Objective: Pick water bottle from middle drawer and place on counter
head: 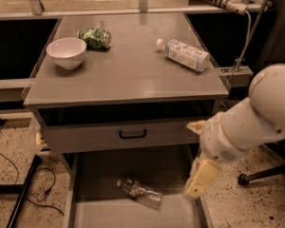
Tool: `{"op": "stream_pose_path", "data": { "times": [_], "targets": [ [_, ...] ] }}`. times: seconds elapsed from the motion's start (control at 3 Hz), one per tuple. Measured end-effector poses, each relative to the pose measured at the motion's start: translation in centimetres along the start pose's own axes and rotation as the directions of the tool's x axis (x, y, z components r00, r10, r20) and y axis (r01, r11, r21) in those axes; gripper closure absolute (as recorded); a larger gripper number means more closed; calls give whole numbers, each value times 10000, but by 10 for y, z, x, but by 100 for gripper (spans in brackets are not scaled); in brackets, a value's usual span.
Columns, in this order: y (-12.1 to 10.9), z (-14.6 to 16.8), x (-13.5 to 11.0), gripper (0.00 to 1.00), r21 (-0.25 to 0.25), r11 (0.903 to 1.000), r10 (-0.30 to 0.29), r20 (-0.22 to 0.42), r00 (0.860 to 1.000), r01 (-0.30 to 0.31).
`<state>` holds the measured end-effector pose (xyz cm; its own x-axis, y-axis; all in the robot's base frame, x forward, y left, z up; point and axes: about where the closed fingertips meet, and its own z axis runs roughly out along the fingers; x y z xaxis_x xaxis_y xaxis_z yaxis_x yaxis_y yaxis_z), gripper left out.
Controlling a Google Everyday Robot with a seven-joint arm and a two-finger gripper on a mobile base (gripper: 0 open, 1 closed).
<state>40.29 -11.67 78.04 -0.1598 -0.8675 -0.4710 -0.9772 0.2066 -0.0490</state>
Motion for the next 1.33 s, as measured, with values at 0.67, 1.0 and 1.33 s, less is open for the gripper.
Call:
{"op": "stream_pose_path", "data": {
  "times": [0.67,1.0,1.33],
  "targets": [
    [17,97,11,0,-270,9995,203,690,9974,-185],
    [17,97,11,0,-270,9995,202,690,9974,-184],
    [22,124,15,0,-598,9978,321,644,9974,-283]
  ]
}}
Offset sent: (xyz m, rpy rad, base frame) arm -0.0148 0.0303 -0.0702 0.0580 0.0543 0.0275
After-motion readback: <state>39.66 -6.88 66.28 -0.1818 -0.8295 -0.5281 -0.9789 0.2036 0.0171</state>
